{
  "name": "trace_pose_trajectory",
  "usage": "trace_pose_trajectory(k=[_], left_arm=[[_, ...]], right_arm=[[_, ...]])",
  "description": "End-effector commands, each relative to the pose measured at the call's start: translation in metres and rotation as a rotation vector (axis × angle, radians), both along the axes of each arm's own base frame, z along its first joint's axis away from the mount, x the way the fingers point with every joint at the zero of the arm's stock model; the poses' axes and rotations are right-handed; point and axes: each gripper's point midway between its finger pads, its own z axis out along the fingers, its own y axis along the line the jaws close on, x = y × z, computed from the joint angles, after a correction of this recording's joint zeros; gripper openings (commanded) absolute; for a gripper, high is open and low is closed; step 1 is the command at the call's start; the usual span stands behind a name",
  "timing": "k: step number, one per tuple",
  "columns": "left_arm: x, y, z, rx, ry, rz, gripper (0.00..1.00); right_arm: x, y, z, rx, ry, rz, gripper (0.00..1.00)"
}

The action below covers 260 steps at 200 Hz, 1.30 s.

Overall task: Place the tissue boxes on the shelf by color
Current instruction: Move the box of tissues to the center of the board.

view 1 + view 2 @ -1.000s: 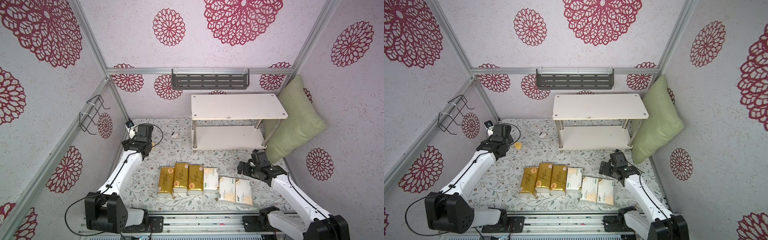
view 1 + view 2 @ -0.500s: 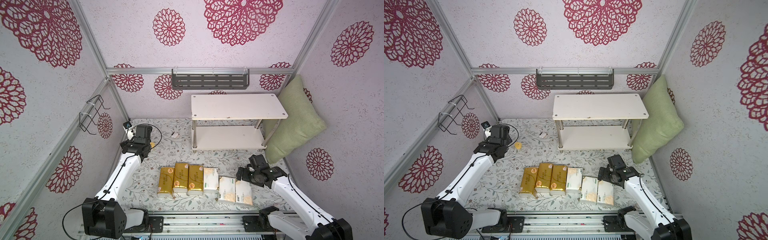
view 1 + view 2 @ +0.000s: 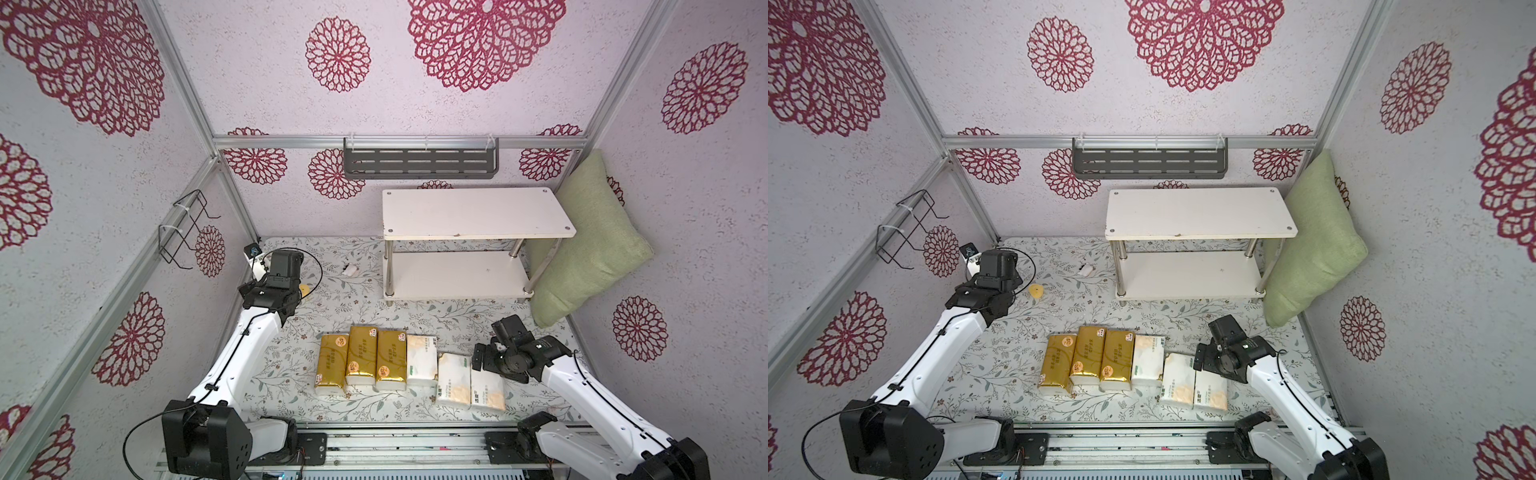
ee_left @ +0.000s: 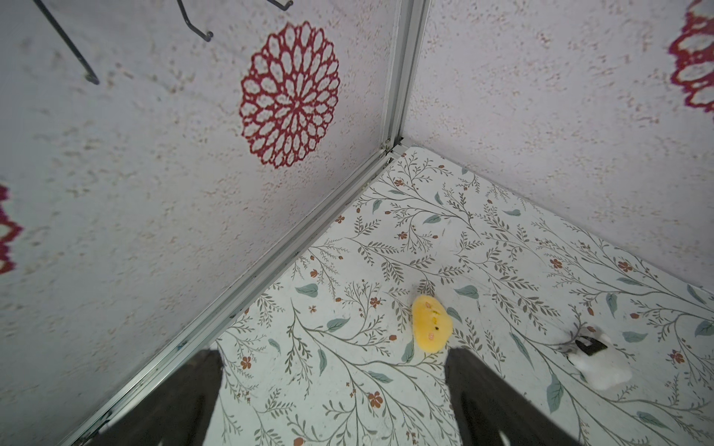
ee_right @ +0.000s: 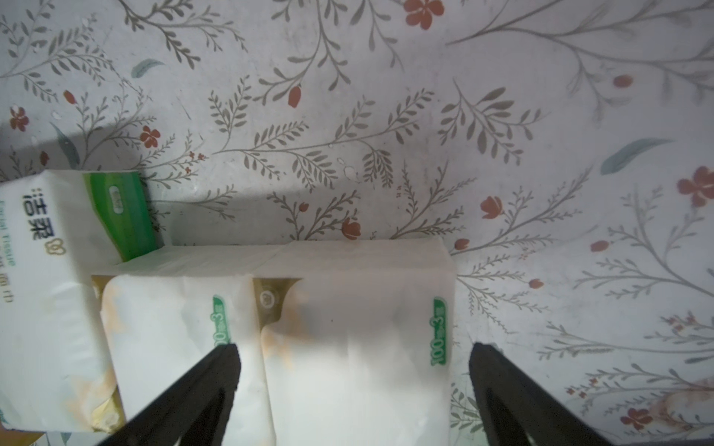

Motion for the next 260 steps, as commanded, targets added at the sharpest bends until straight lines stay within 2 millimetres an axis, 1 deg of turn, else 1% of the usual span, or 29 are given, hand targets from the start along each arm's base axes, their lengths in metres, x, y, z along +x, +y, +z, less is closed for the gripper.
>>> trace_pose_trajectory(k=[1, 62, 109, 135, 171, 208, 231, 260], left_arm=[[-0.003, 0.001, 0.008, 0.010, -0.027, 0.006, 0.97], [-0.004, 0.004, 0.009, 0.014, -0.029, 0.009, 0.98], [-0.006, 0.006, 0.008, 0.012, -0.025, 0.013, 0.97], [-0.007, 0.007, 0.010, 0.008, -0.034, 0.013, 0.97], [-0.007, 0.006, 0.010, -0.010, -0.044, 0.008, 0.97], [-0.004, 0.003, 0.015, -0.036, -0.061, -0.012, 0.97], [-0.004, 0.002, 0.018, -0.035, -0.061, -0.019, 0.97], [-0.004, 0.002, 0.020, -0.035, -0.062, -0.022, 0.97]], right_arm=[[-0.008, -0.006, -0.004, -0.039, 0.025, -0.017, 0.99], [-0.016, -0.002, -0.016, -0.037, 0.054, -0.021, 0.99], [-0.013, 0.007, -0.026, -0.019, 0.058, -0.015, 0.99], [-0.012, 0.005, -0.029, -0.039, 0.057, -0.013, 0.99], [-0.006, 0.003, -0.031, -0.059, 0.038, -0.013, 0.95], [0.008, 0.008, -0.025, -0.041, -0.013, -0.028, 0.90], [0.018, 0.011, -0.023, -0.054, -0.031, -0.017, 0.90], [0.040, 0.005, -0.011, -0.109, -0.076, 0.004, 0.90]])
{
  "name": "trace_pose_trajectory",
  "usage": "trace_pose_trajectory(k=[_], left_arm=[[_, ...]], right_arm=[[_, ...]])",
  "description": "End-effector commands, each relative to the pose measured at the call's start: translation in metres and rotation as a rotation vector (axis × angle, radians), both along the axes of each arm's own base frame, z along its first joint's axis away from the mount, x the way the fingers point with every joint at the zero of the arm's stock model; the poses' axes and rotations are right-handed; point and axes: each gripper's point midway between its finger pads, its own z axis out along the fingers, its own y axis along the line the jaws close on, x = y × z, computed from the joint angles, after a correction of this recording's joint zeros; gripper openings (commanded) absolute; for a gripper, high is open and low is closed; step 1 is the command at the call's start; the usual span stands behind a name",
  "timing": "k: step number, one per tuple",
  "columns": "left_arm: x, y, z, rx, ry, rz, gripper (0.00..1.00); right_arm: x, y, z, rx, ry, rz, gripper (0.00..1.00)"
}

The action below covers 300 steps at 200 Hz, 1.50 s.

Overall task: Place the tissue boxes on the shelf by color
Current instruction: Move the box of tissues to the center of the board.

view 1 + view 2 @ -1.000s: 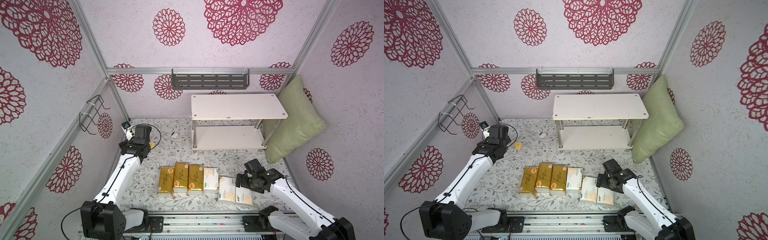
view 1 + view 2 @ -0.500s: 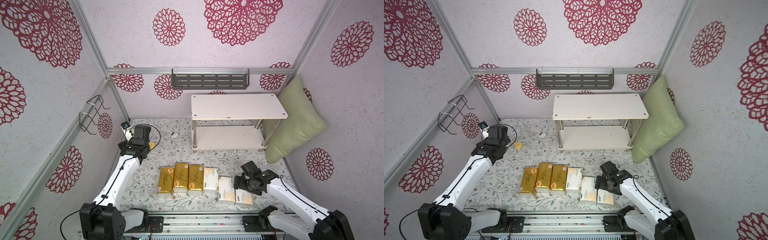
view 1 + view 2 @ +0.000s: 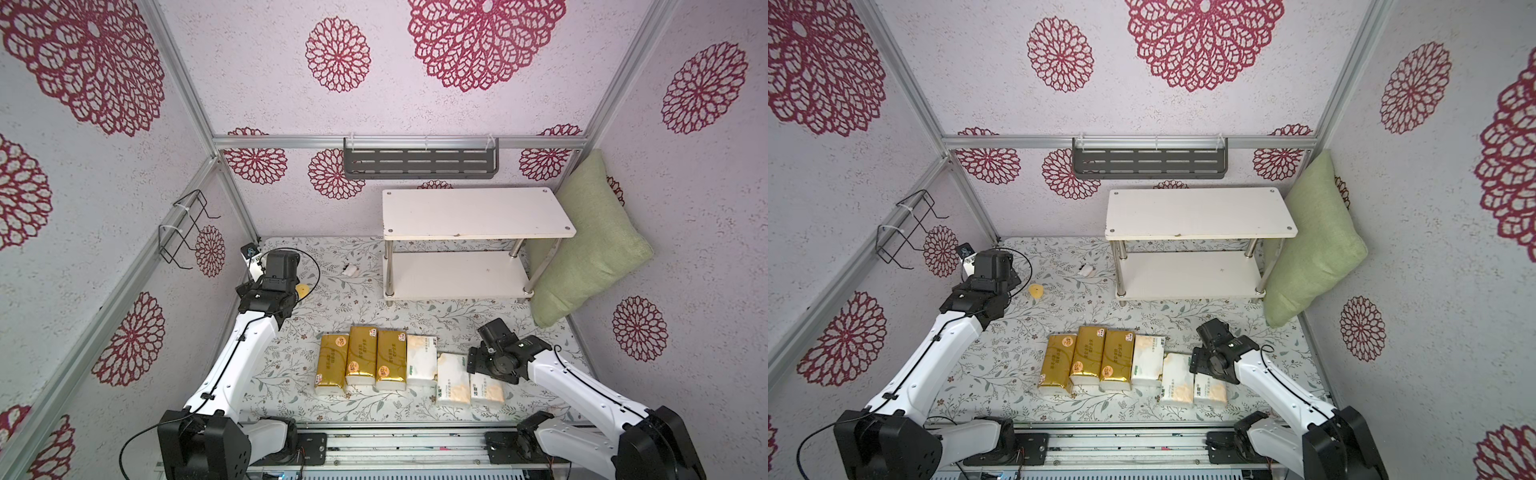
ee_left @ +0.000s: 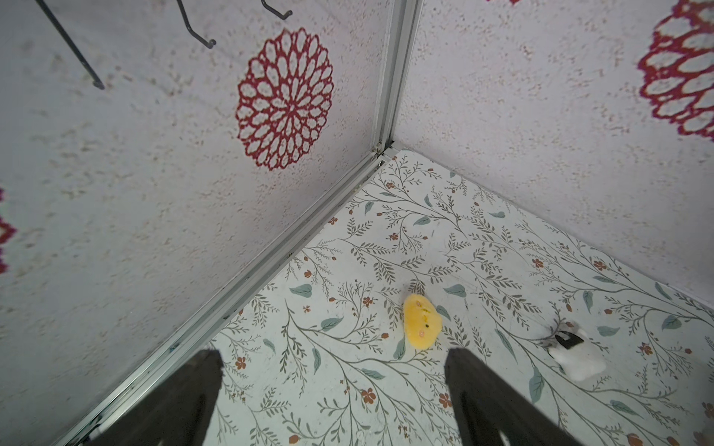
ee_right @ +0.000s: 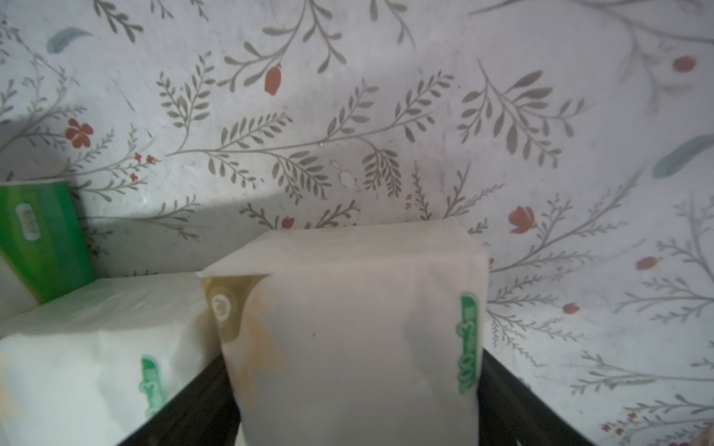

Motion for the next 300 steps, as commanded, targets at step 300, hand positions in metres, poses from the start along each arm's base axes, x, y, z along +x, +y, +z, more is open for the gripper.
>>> trace_pose_trajectory(k=[300], left_arm=[[-0.005, -0.001, 0.002, -0.033, -0.026, -0.006, 0.97]], right_arm=[[0.106, -0.038, 0.039, 0.000, -0.211, 0.010, 0.99]])
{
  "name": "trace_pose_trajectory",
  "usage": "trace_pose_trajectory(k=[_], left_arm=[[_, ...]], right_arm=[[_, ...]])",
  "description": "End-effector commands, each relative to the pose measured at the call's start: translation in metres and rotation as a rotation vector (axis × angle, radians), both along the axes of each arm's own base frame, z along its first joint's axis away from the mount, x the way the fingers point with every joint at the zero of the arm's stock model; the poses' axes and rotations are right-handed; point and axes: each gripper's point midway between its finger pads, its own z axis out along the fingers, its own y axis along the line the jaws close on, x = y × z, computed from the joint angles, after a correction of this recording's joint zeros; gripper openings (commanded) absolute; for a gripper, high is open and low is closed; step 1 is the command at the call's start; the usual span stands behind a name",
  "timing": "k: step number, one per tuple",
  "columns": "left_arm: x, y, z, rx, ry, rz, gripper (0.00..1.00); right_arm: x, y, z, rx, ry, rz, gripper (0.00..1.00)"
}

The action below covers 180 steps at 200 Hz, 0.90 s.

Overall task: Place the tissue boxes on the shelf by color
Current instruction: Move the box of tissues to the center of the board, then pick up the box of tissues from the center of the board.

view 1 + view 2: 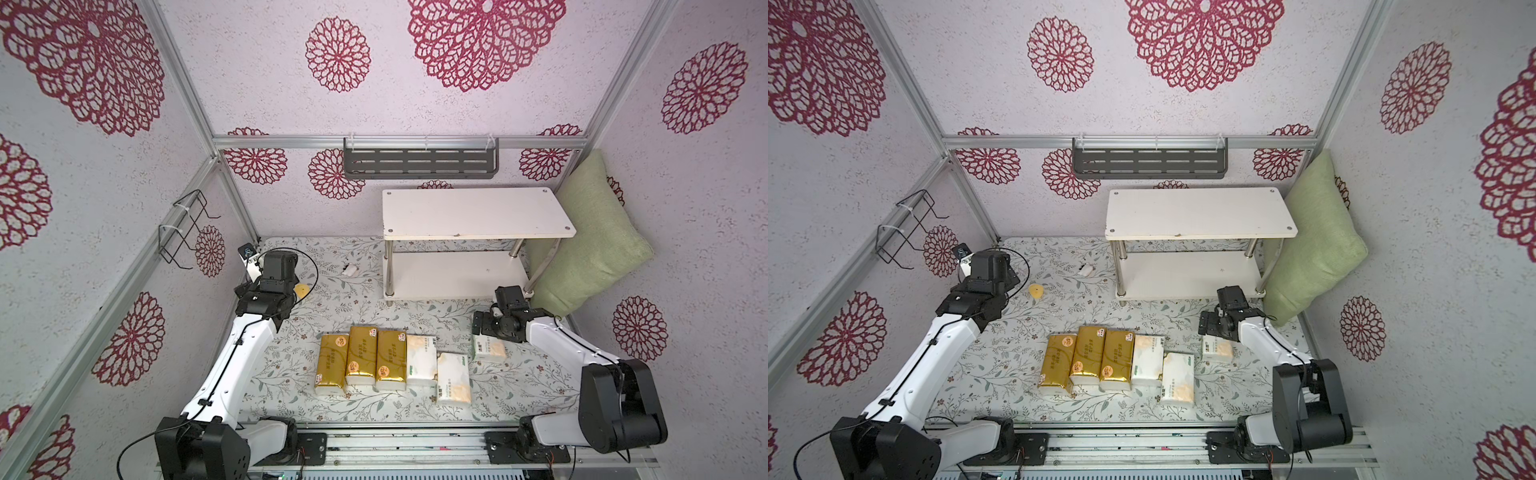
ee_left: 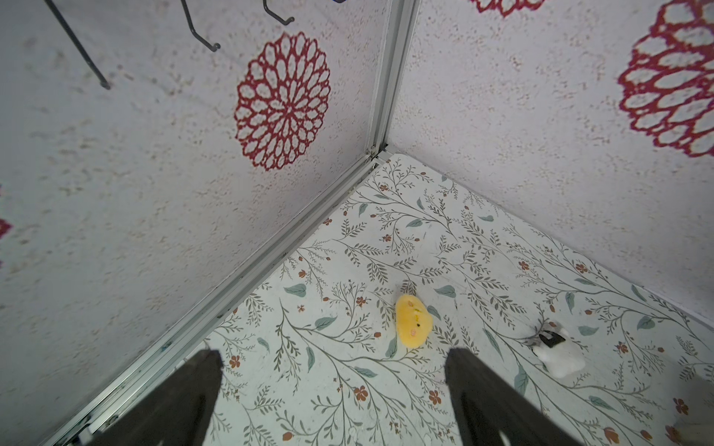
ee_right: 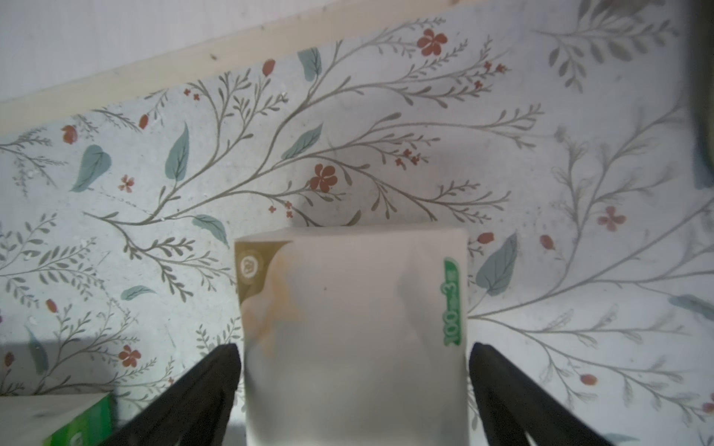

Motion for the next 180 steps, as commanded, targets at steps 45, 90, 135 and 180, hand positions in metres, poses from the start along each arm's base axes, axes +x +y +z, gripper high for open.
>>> trace_pose_trajectory(k=[45, 90, 135, 180], left_arm=[[0.003, -0.002, -0.002, -0.019, -0.005, -0.011, 0.97], [0.006, -0.005, 0.000, -0.027, -0.009, -0.027, 0.97], [0.009, -0.007, 0.001, -0.031, -0.006, -0.033, 0.97], [0.008, -0.007, -0.002, -0.035, -0.002, -0.029, 0.97]], right_arm=[[-0.025, -0.002, 0.016, 0.008, -0.014, -0.042, 0.99], [-0.033, 0.006, 0.019, 0.021, -0.108, -0.066, 0.99], [-0.045, 0.008, 0.009, -0.005, -0.116, -0.095, 0.99], [-0.051, 0.007, 0.005, 0.006, -0.140, -0.108, 0.99]])
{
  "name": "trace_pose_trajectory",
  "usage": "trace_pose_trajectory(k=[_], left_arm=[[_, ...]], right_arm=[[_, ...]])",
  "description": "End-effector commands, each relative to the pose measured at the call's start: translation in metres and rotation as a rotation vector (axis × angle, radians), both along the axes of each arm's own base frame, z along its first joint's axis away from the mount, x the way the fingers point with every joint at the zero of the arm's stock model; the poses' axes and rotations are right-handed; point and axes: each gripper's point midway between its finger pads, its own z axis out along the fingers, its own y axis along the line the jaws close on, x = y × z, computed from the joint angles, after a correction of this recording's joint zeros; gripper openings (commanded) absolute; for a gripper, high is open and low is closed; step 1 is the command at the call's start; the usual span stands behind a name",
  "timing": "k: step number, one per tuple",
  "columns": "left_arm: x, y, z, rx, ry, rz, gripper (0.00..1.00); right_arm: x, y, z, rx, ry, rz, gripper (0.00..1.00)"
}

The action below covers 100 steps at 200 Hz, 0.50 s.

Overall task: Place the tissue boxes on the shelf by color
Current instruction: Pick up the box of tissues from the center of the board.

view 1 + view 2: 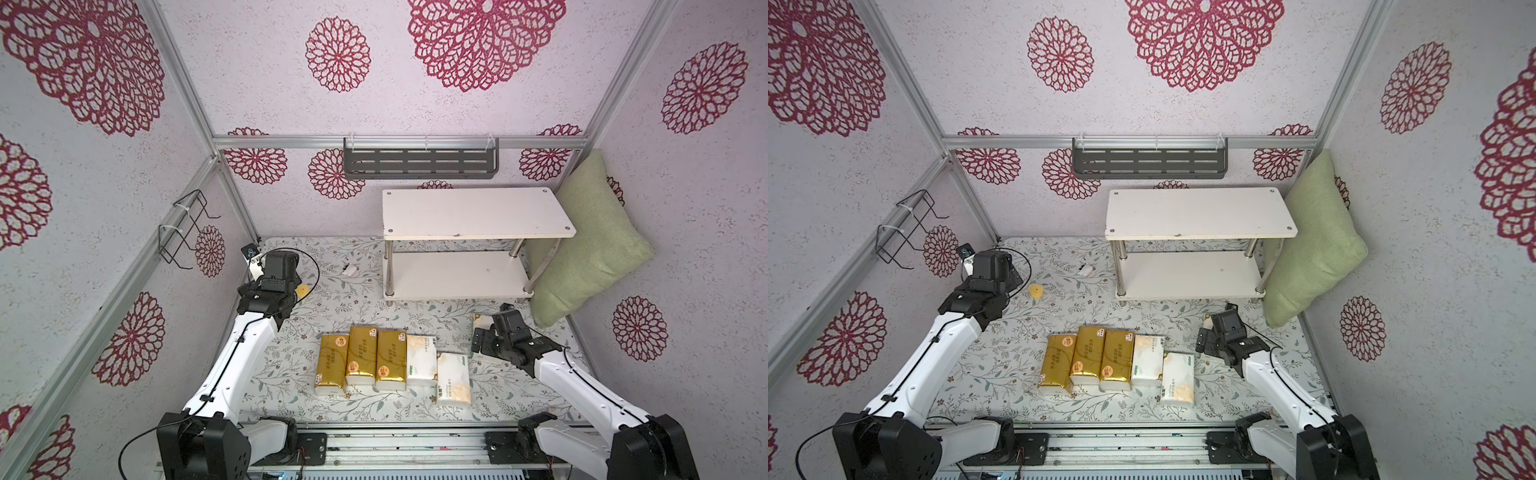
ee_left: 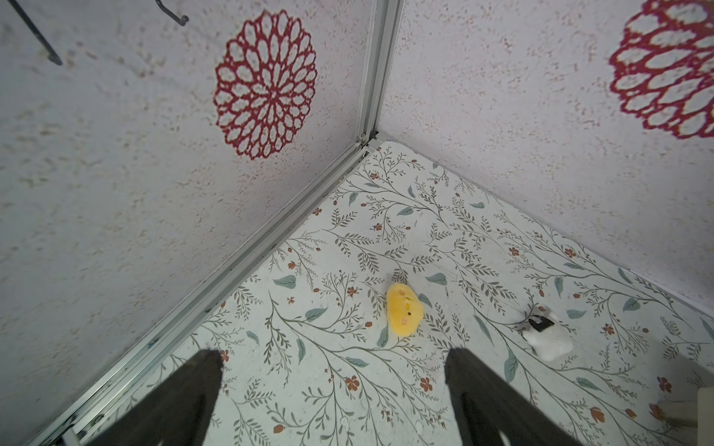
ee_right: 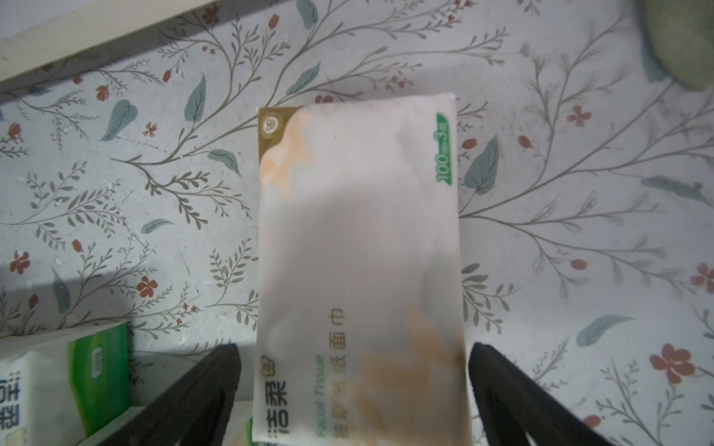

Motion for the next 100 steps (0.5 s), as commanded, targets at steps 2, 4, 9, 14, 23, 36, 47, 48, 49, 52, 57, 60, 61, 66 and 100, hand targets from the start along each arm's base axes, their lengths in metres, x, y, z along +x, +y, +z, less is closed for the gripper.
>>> trace_pose_trajectory(k=[2, 4, 9, 14, 23, 36, 47, 48, 49, 52, 57, 60, 61, 66, 100], left_arm=[[0.0030, -0.0009, 0.0061, -0.008, -0.019, 0.000, 0.97], [0.0030, -0.0009, 0.0061, -0.009, -0.019, 0.001, 0.97], [0.0030, -0.0010, 0.0061, -0.009, -0.019, 0.001, 0.97], [0.0031, -0.0012, 0.0061, -0.009, -0.019, -0.001, 0.97], [0.0031, -0.0012, 0.0060, -0.010, -0.019, 0.000, 0.97], [0.0035, -0.0011, 0.0063, -0.009, -0.020, 0.000, 0.98], [0.0039, -0.0014, 0.0062, -0.010, -0.019, -0.001, 0.97], [0.0038, -0.0011, 0.0062, -0.010, -0.019, 0.000, 0.97], [0.0039, -0.0012, 0.0062, -0.009, -0.019, -0.001, 0.97], [0.0039, -0.0015, 0.0060, -0.011, -0.019, -0.001, 0.97], [0.0041, -0.0016, 0.0066, -0.011, -0.020, -0.002, 0.97], [0.0041, -0.0014, 0.0068, -0.010, -0.020, -0.002, 0.97], [0.0043, -0.0016, 0.0072, -0.011, -0.022, -0.002, 0.97], [0.0044, -0.0016, 0.0070, -0.011, -0.022, -0.002, 0.97], [0.0038, -0.0012, 0.0063, -0.007, -0.017, -0.001, 0.97]], right_arm=[[0.0024, -0.0034, 0.0046, 0.000, -0.047, -0.044, 0.99], [0.0021, -0.0039, 0.0043, -0.002, -0.047, -0.046, 0.99], [0.0014, -0.0043, 0.0036, -0.005, -0.047, -0.050, 0.99], [0.0008, -0.0047, 0.0036, -0.009, -0.050, -0.054, 0.99], [0.0004, -0.0052, 0.0034, -0.013, -0.057, -0.059, 0.99], [0.0007, -0.0038, 0.0033, -0.002, -0.072, -0.065, 0.99], [0.0014, -0.0012, 0.0031, 0.010, -0.085, -0.065, 0.99], [0.0012, -0.0009, 0.0027, 0.011, -0.085, -0.065, 0.99], [0.0016, -0.0007, 0.0031, 0.012, -0.088, -0.066, 0.99], [0.0018, -0.0001, 0.0031, 0.014, -0.091, -0.067, 0.99], [0.0021, 0.0010, 0.0032, 0.016, -0.097, -0.066, 0.99], [0.0023, 0.0015, 0.0028, 0.016, -0.099, -0.066, 0.99], [0.0022, 0.0018, 0.0027, 0.016, -0.099, -0.065, 0.99], [0.0020, 0.0025, 0.0022, 0.014, -0.102, -0.063, 0.99], [-0.0002, 0.0000, -0.0047, -0.017, -0.094, -0.072, 0.99]])
